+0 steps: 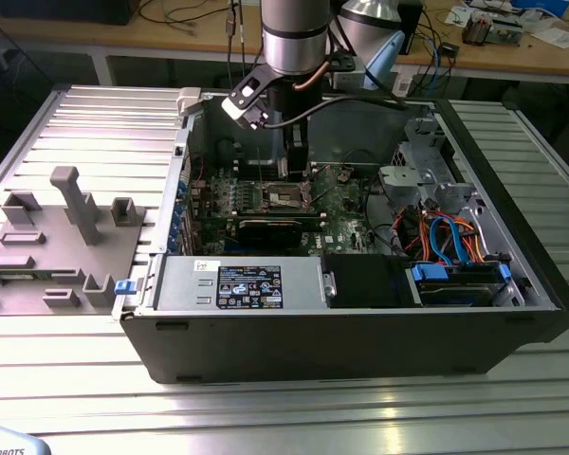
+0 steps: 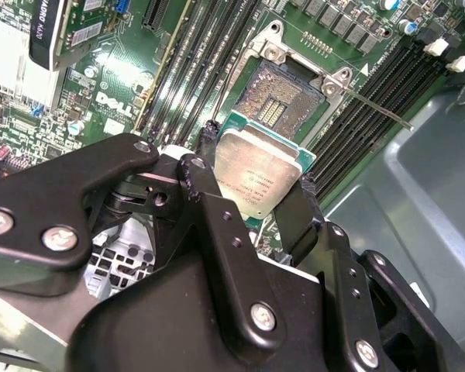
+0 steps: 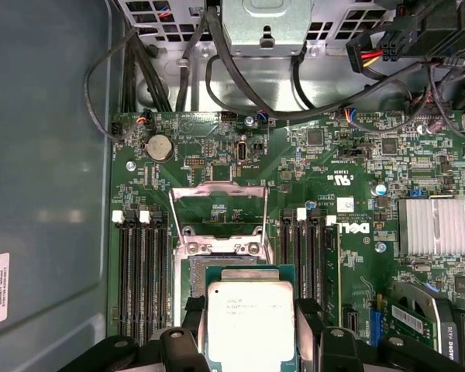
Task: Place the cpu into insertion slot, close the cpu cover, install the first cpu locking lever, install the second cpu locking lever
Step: 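Place the cpu into insertion slot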
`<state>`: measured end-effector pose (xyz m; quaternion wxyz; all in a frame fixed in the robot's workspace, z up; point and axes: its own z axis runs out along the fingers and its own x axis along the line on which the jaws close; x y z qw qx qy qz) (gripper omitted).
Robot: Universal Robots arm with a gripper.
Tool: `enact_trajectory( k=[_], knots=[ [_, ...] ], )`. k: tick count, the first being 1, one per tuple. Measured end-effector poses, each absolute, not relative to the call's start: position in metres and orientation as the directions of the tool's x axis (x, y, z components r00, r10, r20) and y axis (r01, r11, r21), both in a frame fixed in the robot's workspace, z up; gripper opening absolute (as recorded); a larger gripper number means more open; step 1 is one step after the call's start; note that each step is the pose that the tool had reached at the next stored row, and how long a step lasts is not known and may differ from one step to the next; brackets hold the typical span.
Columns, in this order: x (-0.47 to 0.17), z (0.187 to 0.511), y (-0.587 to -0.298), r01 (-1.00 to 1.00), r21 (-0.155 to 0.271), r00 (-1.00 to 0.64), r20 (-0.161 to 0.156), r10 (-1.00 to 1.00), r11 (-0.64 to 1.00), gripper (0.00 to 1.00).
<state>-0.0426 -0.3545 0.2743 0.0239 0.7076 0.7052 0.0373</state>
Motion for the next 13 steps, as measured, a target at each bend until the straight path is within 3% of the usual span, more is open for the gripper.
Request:
enact_trajectory(
  k=[13],
  knots=[
    [-0.0426,0.2721,-0.3545,0.996,0.086,0.003,0.019,1.0,-0.004,0.55]
  ],
)
